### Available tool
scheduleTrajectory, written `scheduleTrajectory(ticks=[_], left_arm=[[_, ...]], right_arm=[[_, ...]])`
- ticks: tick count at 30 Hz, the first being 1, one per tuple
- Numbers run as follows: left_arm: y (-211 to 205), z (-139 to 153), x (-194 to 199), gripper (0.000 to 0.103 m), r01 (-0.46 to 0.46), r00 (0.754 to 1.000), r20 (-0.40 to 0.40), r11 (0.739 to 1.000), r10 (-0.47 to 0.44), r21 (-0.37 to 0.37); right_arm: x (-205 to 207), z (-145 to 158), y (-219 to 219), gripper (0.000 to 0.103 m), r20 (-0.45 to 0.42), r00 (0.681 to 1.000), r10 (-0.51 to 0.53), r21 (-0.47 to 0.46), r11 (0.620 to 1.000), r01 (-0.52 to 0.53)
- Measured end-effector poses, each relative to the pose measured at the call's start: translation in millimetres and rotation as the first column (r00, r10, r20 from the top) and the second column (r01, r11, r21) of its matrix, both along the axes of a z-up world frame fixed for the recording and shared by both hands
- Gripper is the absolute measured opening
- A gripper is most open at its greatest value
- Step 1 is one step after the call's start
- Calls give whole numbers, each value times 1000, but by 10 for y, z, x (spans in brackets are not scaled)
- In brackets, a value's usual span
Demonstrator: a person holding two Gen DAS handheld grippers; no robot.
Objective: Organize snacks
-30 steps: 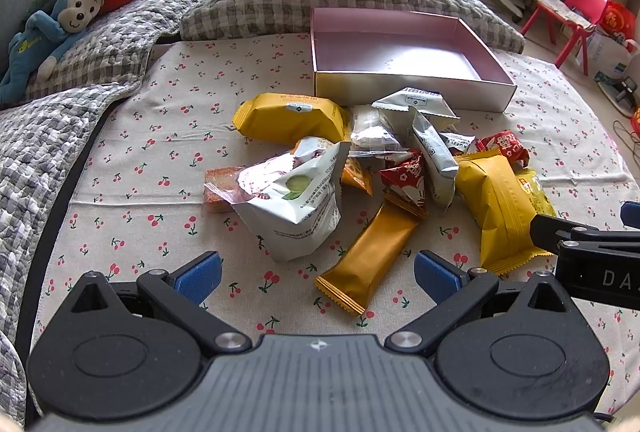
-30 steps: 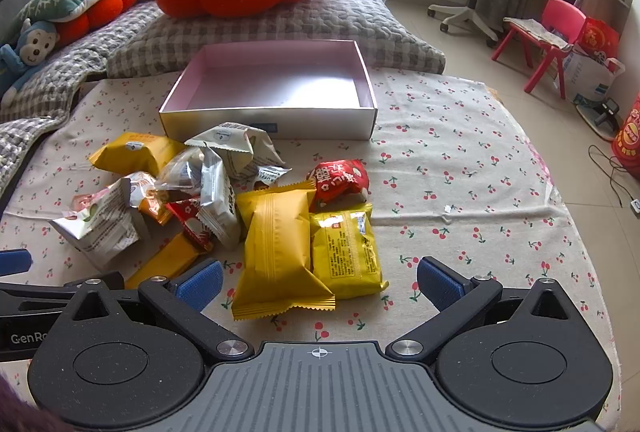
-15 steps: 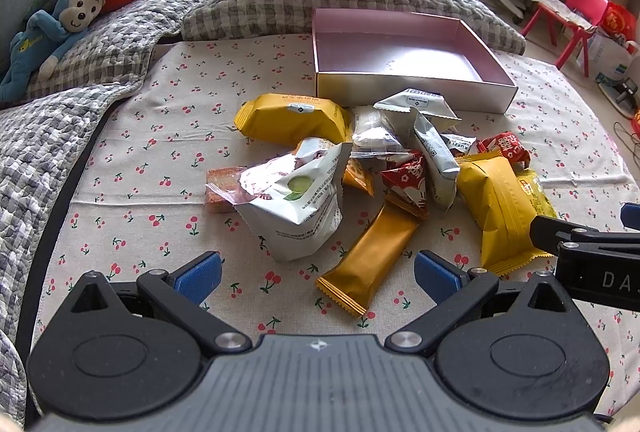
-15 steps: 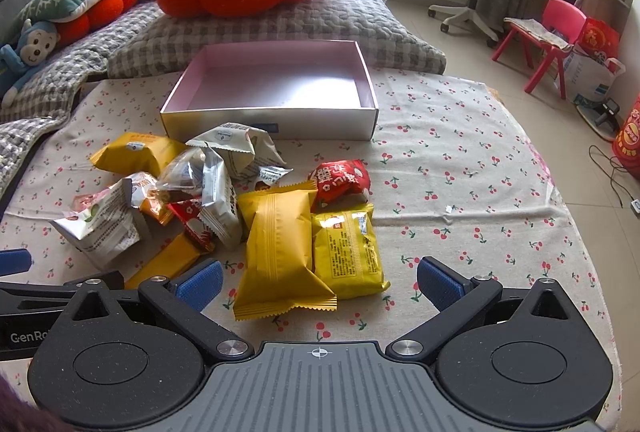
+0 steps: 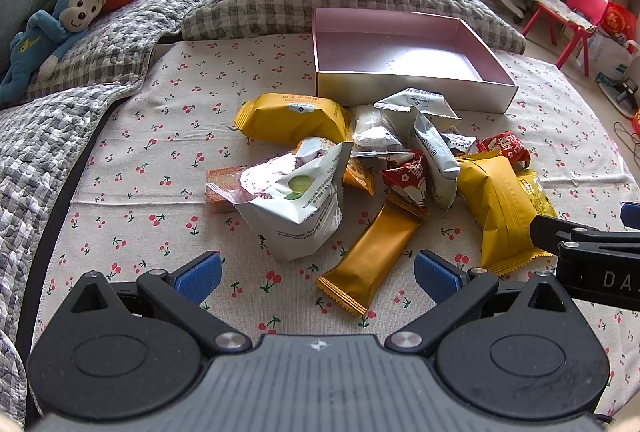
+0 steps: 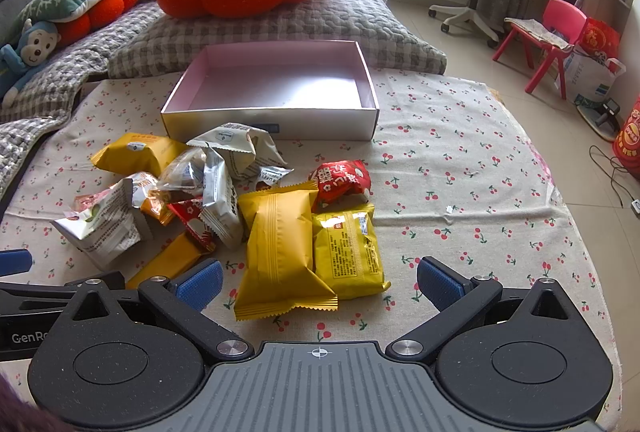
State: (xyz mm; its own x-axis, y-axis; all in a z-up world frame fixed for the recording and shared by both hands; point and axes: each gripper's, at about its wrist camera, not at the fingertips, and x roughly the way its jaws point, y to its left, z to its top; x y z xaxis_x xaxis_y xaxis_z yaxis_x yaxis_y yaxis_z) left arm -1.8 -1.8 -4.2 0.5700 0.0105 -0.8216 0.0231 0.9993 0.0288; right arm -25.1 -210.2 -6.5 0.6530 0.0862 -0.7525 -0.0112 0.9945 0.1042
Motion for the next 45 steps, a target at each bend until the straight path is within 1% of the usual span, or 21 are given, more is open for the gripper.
scheduleTrajectory(ticks=[15, 21, 24, 26, 30, 32, 37, 39, 41, 42, 44, 45], left_arm=[[0, 1, 2, 103, 0, 1000, 0, 1000, 0, 0], [74, 33, 58, 103, 9, 1000, -3, 1000, -9, -11], [140, 70, 121, 103, 37, 999, 5, 999, -37, -27], [166, 97, 168, 103, 55, 998, 13, 998, -54, -24], [234, 140, 265, 103, 83, 997, 6, 996, -83, -37], [292, 158, 324, 103, 83, 997, 9, 996, -83, -36], [433, 167, 520, 103, 63, 998, -7, 998, -63, -31], [471, 160, 596, 103, 52, 999, -13, 998, -52, -20], [515, 145, 679, 103, 41, 999, -16, 999, -41, -18], [545, 136, 718, 103, 31, 999, -21, 999, -31, -22], [626, 112, 797, 103, -16, 1000, -26, 999, 15, -29], [659, 100, 829, 103, -26, 999, -24, 999, 25, -34]], right_arm=[[-4, 6, -13, 103, 3, 1000, -1, 3, 1000, 1], [-5, 72, 32, 103, 44, 999, 15, -13, 1000, -15], [18, 103, 26, 103, 59, 998, 31, -26, 999, -30], [62, 131, -16, 103, 50, 998, 43, -1, 999, -43], [178, 178, -171, 103, 23, 998, 58, 120, 991, -60], [236, 197, -226, 103, 27, 998, 55, 139, 989, -59], [365, 226, -368, 103, 51, 999, -14, 141, 990, 7], [414, 237, -389, 103, 67, 997, -33, 114, 993, 25], [426, 245, -381, 103, 97, 995, -30, 80, 997, 23], [410, 241, -375, 103, 127, 991, -27, 75, 997, 18], [360, 206, -371, 103, 183, 982, -35, 92, 996, 18], [374, 178, -366, 103, 171, 985, -27, 99, 995, 10]])
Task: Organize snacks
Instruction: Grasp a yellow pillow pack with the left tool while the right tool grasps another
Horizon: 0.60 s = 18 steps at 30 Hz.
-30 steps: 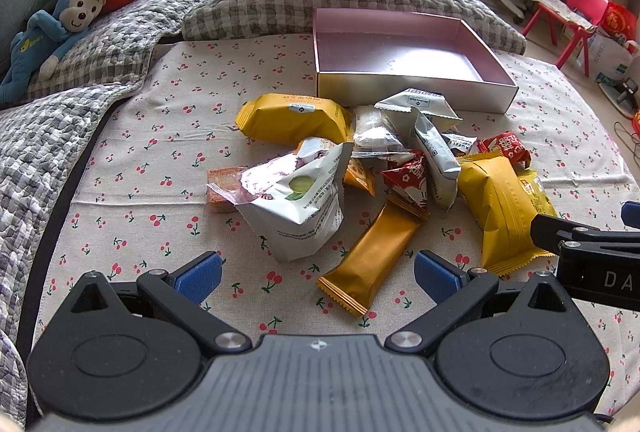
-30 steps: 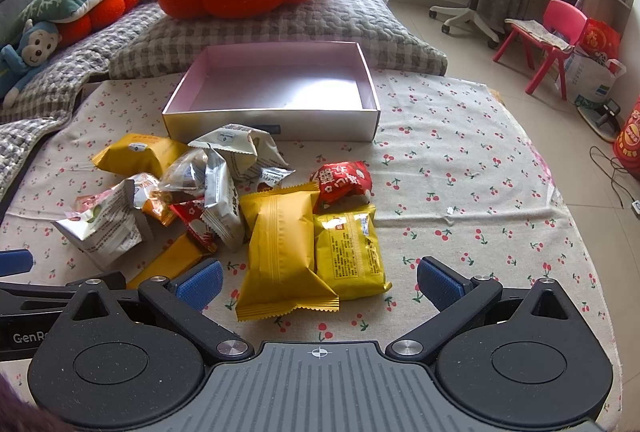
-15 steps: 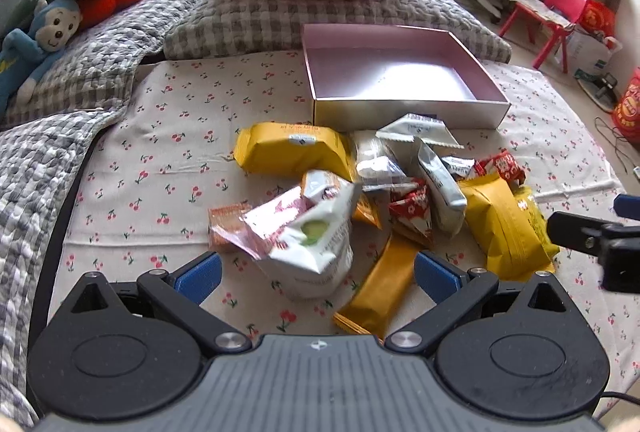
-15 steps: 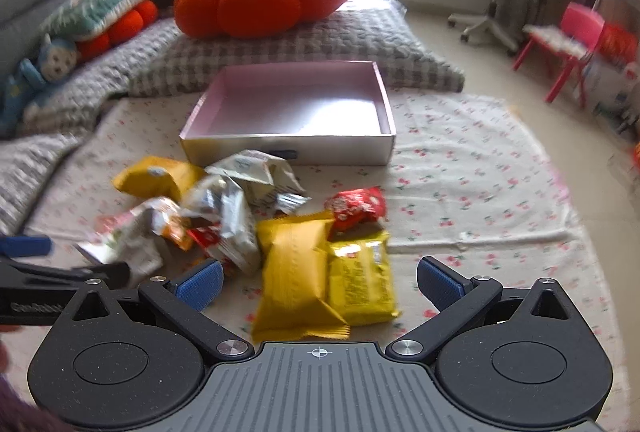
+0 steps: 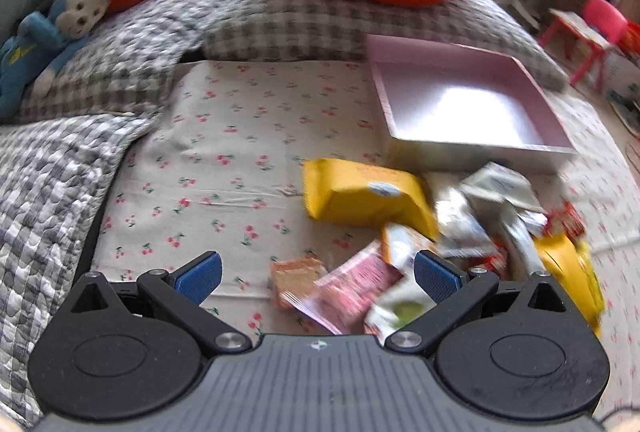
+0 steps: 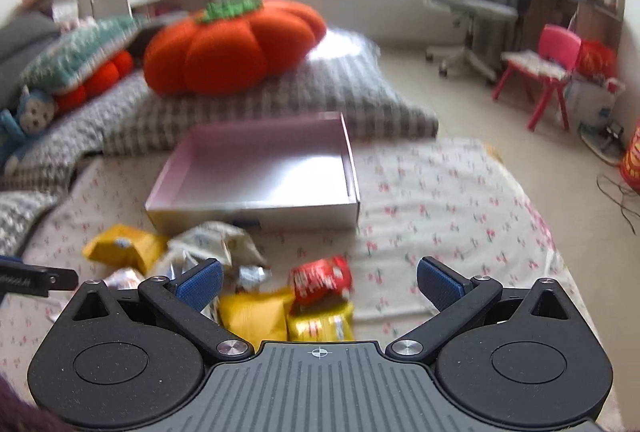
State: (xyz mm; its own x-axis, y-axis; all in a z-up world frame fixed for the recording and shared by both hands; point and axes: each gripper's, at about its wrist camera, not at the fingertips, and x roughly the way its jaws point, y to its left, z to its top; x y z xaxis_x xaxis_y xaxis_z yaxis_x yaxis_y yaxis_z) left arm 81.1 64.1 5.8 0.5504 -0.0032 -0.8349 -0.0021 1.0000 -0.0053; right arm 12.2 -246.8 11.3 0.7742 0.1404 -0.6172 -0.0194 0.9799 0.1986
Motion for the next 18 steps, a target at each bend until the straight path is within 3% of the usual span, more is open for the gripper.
scheduleTrajectory(ticks=[5, 9, 14, 18], left_arm=[[128, -54, 181, 99, -17, 1000, -14, 999, 17, -44], [233, -128, 299, 96, -66, 997, -46, 986, 60, -153], [314, -261, 455, 95, -132, 990, -80, 947, 113, -294], [313, -364, 542, 96, -159, 987, -85, 914, 137, -374]], right_arm=[[141, -223, 57, 103, -145, 986, 86, 52, 995, -79], [144, -270, 161, 103, -172, 972, 161, 31, 987, -158], [191, -343, 255, 103, -217, 951, 218, 96, 975, -202], [256, -411, 319, 103, -247, 943, 222, 96, 974, -204]])
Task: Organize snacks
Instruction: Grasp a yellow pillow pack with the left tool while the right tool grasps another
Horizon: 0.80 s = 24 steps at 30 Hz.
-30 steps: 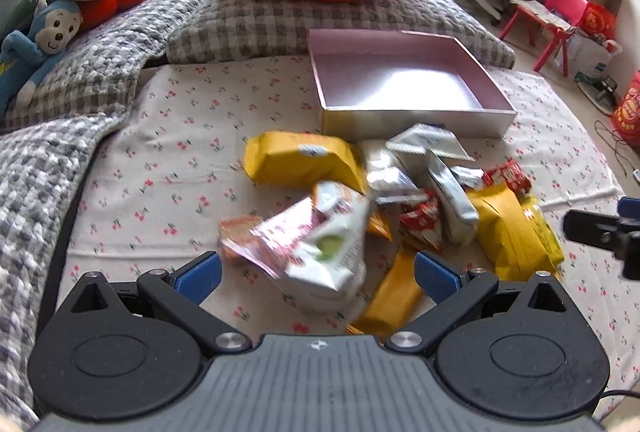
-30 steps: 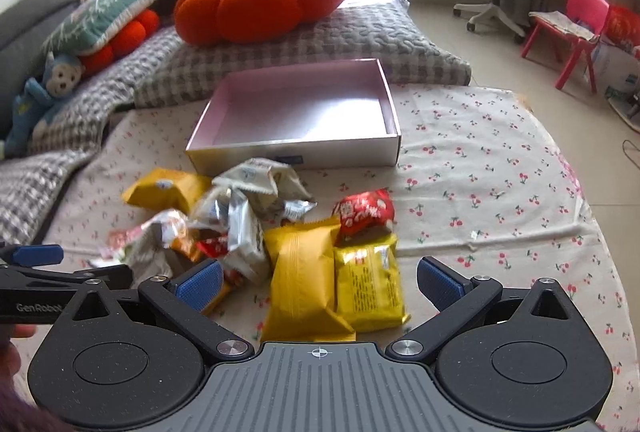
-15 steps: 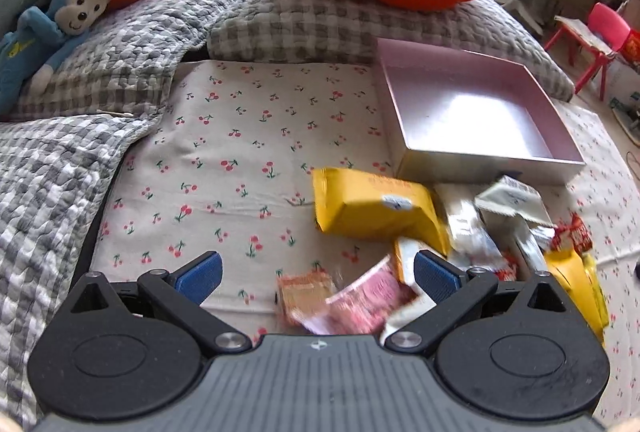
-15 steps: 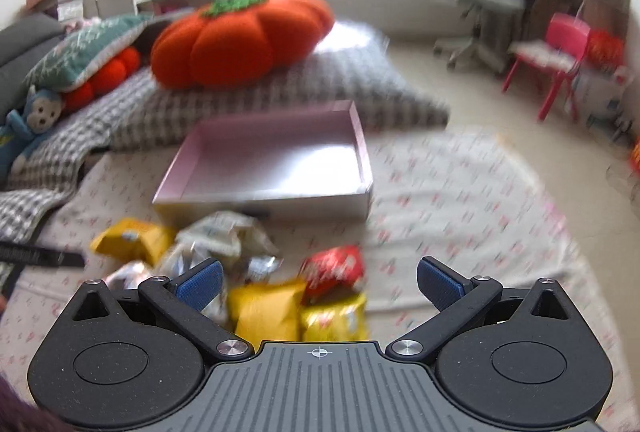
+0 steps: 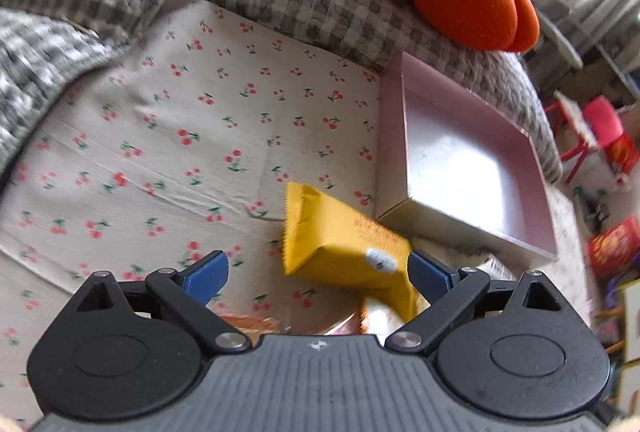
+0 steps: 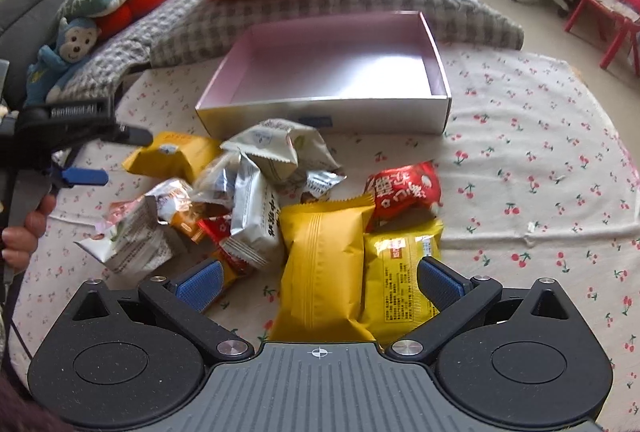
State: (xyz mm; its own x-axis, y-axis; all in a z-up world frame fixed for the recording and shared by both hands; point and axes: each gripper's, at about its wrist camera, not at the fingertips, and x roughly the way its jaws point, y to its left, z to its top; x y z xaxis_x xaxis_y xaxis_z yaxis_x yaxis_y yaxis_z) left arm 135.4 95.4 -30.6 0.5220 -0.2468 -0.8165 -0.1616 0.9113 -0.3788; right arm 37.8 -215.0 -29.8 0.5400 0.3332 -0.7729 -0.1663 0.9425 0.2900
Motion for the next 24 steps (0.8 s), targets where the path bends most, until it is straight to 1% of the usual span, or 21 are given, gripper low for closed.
scheduleTrajectory(ticks=[5, 7, 8, 9, 11, 14, 17, 20, 21, 22, 23, 24], left_arm=[[6, -126, 88, 87, -46, 999, 9, 993, 47, -108], [20, -190, 114, 76, -72, 997, -6, 985, 72, -156], [27, -224, 124, 74, -83, 997, -18, 981, 81, -177], [30, -265, 138, 68, -97, 995, -38, 975, 91, -199], [25, -327, 146, 63, -113, 993, -53, 970, 104, -216], [18, -347, 139, 62, -124, 992, -47, 967, 117, -224], [29, -337, 139, 59, -128, 992, -35, 965, 123, -230], [46, -355, 133, 57, -141, 990, -29, 961, 138, -236], [51, -357, 131, 56, -145, 989, -26, 960, 143, -239], [59, -357, 125, 54, -149, 989, -24, 959, 147, -242], [68, -357, 117, 53, -151, 988, -24, 958, 150, -245], [81, -355, 114, 50, -152, 988, -22, 956, 151, -251]], right_arm=[[70, -87, 52, 102, -32, 999, 9, 5, 1000, -9], [87, -112, 71, 101, -36, 999, 14, -2, 1000, -14], [93, -128, 79, 101, -40, 999, 15, -5, 1000, -15], [100, -147, 85, 100, -45, 999, 14, -9, 1000, -15], [110, -179, 93, 98, -52, 999, 13, -18, 1000, -14], [111, -208, 103, 97, -49, 999, 13, -35, 999, -15], [99, -206, 116, 93, -34, 999, 17, -56, 998, -19], [85, -194, 130, 84, -19, 1000, 18, -82, 996, -20], [83, -189, 137, 78, -14, 1000, 19, -97, 995, -20], [73, -180, 147, 70, -8, 1000, 18, -116, 993, -19], [64, -174, 155, 67, -1, 1000, 19, -135, 991, -19], [55, -166, 158, 61, 4, 1000, 26, -138, 990, -25]])
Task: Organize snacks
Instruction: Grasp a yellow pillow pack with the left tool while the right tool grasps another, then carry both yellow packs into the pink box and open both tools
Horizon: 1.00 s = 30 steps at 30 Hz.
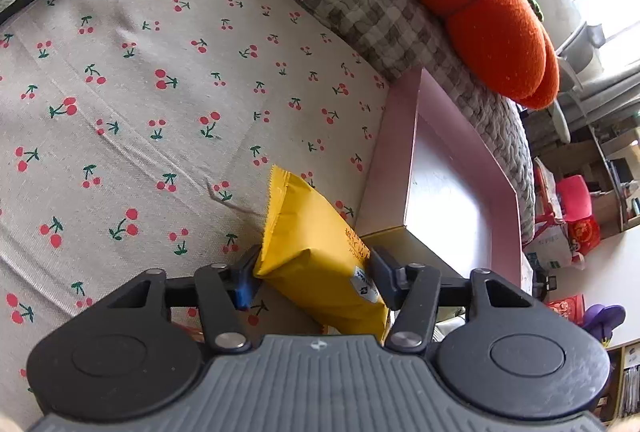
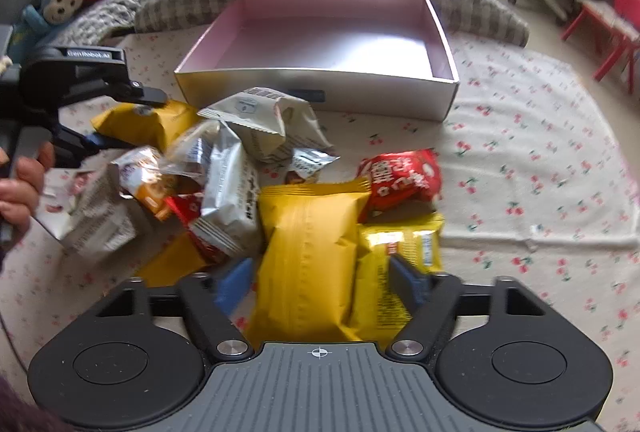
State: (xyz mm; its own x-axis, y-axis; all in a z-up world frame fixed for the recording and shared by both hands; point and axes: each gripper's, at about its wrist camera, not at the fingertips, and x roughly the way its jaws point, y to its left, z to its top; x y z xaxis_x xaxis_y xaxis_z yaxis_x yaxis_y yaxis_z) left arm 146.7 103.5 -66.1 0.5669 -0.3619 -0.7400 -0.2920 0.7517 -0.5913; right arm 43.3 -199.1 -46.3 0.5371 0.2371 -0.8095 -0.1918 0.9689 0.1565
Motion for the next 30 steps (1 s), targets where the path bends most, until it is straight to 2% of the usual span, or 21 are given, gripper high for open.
scheduleTrajectory(ticks=[2, 7, 13, 24, 30], left_arm=[[14, 0, 1, 47, -4, 1000, 5, 1000, 4, -6], [69, 25, -9, 35, -16, 1000, 24, 999, 17, -39], [63, 105, -39, 26, -10, 998, 66, 999, 13, -48], [45, 288, -107, 23, -10, 993, 116, 1000, 13, -29], [115, 415, -158, 23, -31, 988, 147, 997, 40, -64]], right_arm=[[-9, 14, -8, 45, -5, 1000, 8, 23, 1000, -8], [2, 27, -35, 40, -15, 1000, -5, 47, 999, 6], [7, 63, -118, 39, -26, 999, -31, 99, 995, 34], [-13, 229, -244, 38, 5, 998, -57, 168, 984, 55], [65, 336, -367, 38, 21, 995, -100, 218, 971, 93]])
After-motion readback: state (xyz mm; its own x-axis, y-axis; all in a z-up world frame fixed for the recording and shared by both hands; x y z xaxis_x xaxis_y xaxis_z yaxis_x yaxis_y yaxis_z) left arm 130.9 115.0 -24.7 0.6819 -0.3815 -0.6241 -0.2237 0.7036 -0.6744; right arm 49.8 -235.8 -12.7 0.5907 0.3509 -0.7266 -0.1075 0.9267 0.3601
